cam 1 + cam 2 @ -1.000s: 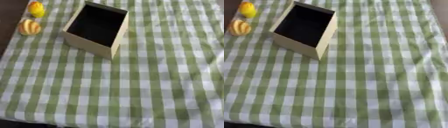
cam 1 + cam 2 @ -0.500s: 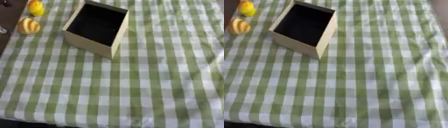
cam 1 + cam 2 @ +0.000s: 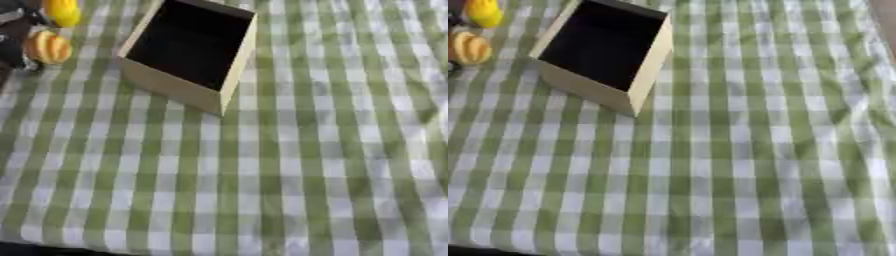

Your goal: Pick up objects on the table and place them in the box.

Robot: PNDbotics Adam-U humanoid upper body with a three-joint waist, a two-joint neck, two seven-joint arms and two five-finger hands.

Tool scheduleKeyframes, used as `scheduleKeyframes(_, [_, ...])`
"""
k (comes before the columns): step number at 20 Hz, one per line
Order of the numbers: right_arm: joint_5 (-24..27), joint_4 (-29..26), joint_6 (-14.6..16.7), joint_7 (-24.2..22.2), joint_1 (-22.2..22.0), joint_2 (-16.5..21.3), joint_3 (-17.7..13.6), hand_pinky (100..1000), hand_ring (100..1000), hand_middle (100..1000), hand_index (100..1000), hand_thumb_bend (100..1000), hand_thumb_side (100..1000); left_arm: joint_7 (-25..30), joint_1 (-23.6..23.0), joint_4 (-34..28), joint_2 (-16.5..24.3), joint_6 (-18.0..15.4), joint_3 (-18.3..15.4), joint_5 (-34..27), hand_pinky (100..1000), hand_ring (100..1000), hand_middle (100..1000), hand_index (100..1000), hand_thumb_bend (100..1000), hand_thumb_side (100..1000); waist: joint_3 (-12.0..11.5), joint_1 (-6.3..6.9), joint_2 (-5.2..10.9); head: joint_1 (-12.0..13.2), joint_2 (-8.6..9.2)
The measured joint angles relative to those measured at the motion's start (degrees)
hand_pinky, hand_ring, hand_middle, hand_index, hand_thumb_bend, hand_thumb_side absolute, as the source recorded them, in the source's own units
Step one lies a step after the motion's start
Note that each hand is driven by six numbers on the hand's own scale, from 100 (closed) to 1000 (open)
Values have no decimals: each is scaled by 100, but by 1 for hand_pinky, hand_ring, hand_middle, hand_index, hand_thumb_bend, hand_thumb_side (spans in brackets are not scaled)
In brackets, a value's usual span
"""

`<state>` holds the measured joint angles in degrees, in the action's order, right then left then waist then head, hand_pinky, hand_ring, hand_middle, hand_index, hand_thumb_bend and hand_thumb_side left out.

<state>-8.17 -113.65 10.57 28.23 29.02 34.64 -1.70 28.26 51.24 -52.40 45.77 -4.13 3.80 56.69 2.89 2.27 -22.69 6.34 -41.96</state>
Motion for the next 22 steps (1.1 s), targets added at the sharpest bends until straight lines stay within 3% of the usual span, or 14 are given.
scheduleKeyframes(7, [18,0,1,2,19,2,2,872,817,771,783,126,916,-116,134,10,-2,135,-122,-206,788,819,749,850,295,100,78,-14,-125,16,86])
scheduleKeyframes(10, [23,0,-2,6,19,2,3,873,817,771,783,129,911,0,223,30,0,225,-120,-278,604,588,502,664,230,100,106,4,-152,16,124])
scheduleKeyframes(12, [31,0,-13,30,19,1,-1,873,817,770,783,132,910,156,272,52,0,269,-117,-207,411,399,278,447,131,100,108,10,-188,16,128])
scheduleKeyframes(14, [43,0,-25,85,6,1,-11,872,816,769,782,132,911,146,281,37,0,309,-118,-87,370,351,196,360,100,100,109,7,-207,16,129])
scheduleKeyframes(18, [50,0,-51,196,-81,0,-61,873,817,768,781,131,913,-306,278,-66,0,443,-123,61,370,354,213,373,104,100,116,5,-220,19,129])
scheduleKeyframes(22, [50,0,-64,225,-87,0,-73,872,816,766,779,131,911,-498,278,-476,11,427,-118,-217,368,356,235,394,100,100,86,4,-219,17,129])
